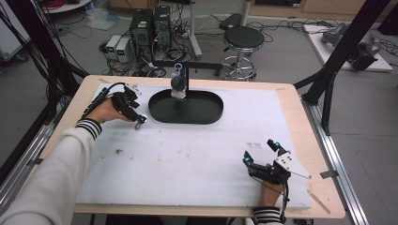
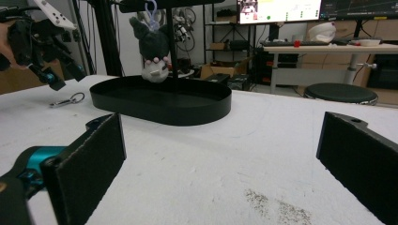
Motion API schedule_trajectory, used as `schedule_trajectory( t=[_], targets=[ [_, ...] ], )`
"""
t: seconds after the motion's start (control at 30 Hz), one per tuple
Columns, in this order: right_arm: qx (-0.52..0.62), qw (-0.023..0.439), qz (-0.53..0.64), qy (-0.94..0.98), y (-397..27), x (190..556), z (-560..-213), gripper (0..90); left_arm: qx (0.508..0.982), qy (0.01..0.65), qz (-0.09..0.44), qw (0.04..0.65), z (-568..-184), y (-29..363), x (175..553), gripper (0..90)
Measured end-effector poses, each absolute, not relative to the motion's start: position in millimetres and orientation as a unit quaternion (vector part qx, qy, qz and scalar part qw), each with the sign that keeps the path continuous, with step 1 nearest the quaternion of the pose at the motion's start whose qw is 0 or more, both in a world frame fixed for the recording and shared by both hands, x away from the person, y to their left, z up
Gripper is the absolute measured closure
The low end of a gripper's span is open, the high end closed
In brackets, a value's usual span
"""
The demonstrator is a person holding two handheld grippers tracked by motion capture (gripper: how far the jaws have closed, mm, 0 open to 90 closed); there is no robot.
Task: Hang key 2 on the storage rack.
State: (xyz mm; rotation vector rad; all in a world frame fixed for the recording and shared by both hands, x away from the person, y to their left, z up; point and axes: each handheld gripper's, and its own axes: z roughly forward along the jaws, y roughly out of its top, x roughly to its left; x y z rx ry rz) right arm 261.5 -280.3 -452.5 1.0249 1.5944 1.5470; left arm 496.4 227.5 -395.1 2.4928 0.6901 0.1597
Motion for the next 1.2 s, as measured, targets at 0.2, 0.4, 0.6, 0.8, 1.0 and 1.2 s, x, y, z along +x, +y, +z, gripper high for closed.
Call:
schedule_trajectory(
  t=[0.2, 0.4, 0.6, 0.8, 1.0, 1.2],
  targets=[
    [0.393, 0.341, 0.595, 0.613, -280.7, 261.9, -452.6, 0.8, 0.930, 0.257, 0.043, 0.261, -400.7, 227.3, 498.5, 18.4],
    [0.393, 0.341, 0.595, 0.613, -280.7, 261.8, -452.5, 0.8, 0.931, 0.258, 0.030, 0.257, -406.6, 223.7, 500.0, 21.1],
    [0.393, 0.341, 0.595, 0.612, -280.9, 261.9, -452.6, 0.8, 0.931, 0.261, 0.021, 0.253, -410.3, 223.6, 501.4, 25.0],
    [0.394, 0.339, 0.595, 0.613, -281.1, 261.8, -452.5, 0.8, 0.933, 0.261, 0.015, 0.248, -410.8, 224.3, 501.5, 30.9],
    [0.394, 0.340, 0.595, 0.613, -281.1, 261.9, -452.5, 0.8, 0.933, 0.262, 0.010, 0.246, -410.5, 224.3, 501.6, 37.2],
    [0.394, 0.340, 0.595, 0.613, -281.1, 261.9, -452.5, 0.8, 0.934, 0.265, 0.012, 0.240, -411.6, 224.6, 502.8, 37.4]
  ],
)
